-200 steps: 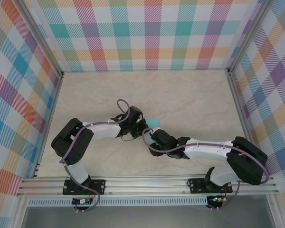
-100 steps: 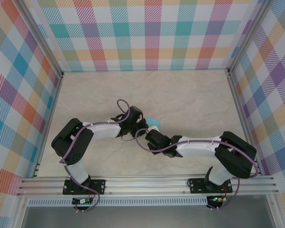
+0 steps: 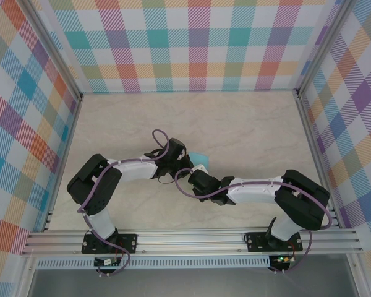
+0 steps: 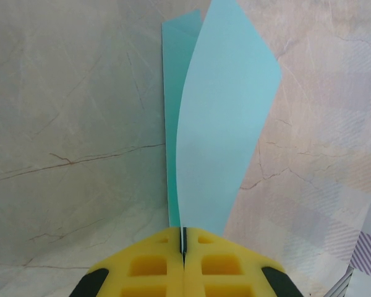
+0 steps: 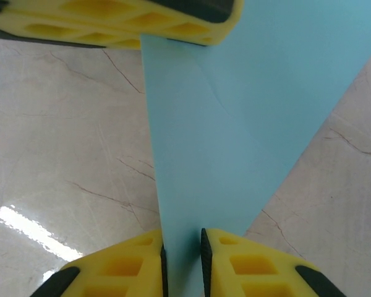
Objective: Fold a paper plane with a square sheet of paper (pick it up from the middle)
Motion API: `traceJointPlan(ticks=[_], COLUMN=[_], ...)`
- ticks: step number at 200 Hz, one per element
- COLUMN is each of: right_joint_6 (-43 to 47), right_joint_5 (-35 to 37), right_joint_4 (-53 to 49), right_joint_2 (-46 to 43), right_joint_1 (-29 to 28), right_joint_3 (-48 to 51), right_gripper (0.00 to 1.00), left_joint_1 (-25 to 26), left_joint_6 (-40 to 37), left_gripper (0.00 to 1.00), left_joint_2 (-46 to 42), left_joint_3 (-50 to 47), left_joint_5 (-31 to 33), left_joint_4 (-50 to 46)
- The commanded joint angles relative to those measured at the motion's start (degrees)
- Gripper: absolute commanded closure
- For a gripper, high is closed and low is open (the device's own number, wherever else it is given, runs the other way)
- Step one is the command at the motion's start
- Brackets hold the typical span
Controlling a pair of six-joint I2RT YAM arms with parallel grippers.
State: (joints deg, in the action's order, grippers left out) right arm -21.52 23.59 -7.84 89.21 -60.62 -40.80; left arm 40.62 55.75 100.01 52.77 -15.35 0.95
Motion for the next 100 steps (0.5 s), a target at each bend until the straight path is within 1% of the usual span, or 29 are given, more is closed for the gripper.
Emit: traceJointPlan(ticks=[1,27,45,74,100], right_joint_6=[-0.36,-0.63,-1.1,-1.5,-0.92], right_joint_5=[0.97,0.51,0.32,0.0,-0.02], right_joint_4=[-0.09,-0.61,-1.03,0.25,1.32], right_joint_2=[0.18,-0.18,-0.15,-2.37,-3.52], right_joint_1=[-0.38,-0.41,-0.36,-0.38,-0.38], right_joint_3=[-0.62,-0.71,-1.12,-0.83,-0.13], right_gripper=[0.8,0.81,0.74,0.7,0.69], left_joint_1=[0.51,0.51,0.47,0.46,0.51], left_joint_6=[-0.2,-0.22,-0.2,-0.19,-0.16], left_gripper=[1.0,1.0,1.0,1.0,1.0], left_joint_2=[-0.56,-0.61,-0.6,-0.5,-0.4], left_joint_3=[1.51,1.46,1.5,1.49,1.56], left_joint_5=[-0.3,-0.28,-0.27,-0.12,-0.2], left_joint_4=[-1.7,-1.81,-1.8,-2.08,-2.08])
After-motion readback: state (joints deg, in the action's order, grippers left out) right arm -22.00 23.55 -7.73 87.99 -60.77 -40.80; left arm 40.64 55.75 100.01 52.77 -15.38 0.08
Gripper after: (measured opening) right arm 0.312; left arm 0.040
